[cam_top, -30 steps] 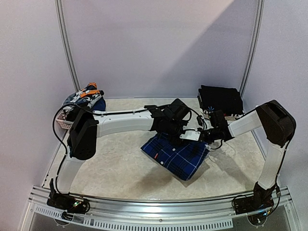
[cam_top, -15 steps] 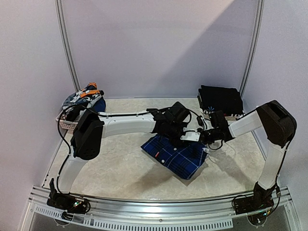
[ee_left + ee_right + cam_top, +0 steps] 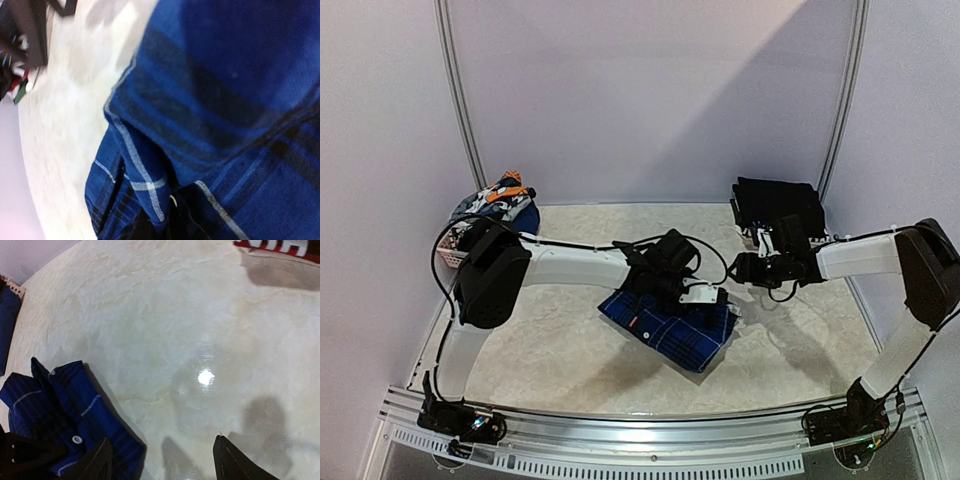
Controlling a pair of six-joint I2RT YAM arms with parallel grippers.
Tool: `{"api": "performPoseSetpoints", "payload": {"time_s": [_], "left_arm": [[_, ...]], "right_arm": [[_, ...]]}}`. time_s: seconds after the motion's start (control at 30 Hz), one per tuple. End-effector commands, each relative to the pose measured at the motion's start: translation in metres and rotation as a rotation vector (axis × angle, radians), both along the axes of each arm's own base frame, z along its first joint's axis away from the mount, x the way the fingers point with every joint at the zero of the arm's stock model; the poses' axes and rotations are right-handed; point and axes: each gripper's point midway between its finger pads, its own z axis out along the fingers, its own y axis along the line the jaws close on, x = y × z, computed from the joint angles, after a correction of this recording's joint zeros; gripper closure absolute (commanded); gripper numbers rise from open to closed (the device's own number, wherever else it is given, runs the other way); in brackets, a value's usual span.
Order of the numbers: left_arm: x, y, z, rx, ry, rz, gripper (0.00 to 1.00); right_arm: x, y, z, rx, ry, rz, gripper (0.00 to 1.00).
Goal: Fold and stack the mixed laundry pile
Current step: Fold the 2/3-rectangle-folded shirt at the center of the board.
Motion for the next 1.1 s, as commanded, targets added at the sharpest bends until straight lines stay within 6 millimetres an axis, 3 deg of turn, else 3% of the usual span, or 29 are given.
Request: {"api": "performPoseSetpoints", "payload": {"time_s": [0.0,0.3,0.67,0.87,1.07], "left_arm": [[0.022,0.024,0.006,-0.022,0.007,0.13,1.0],[0.033,0.046,0.002,-0.08,0.15,0.303,0.99],[0.048,0.07,0.002,-0.115,0.198,0.446,0.95],[0.064,0.072,0.01,-0.181,0.132,0.5,0.72],[0.081,0.079,0.049,-0.323,0.053,0.574,0.43]], "right_arm": [[-0.005,-0.044,-0.006,-0.147,0.009,-0.14,0.28],[-0.011,-0.063,0.016,-0.176,-0.046,-0.217,0.21],[-0.019,-0.051,0.046,-0.08,-0.121,-0.153,0.21],[-0.023,-0.047,0.05,-0.053,-0.125,-0.137,0.2],[-0.028,-0.048,0.052,-0.041,-0.132,-0.14,0.19]]}}
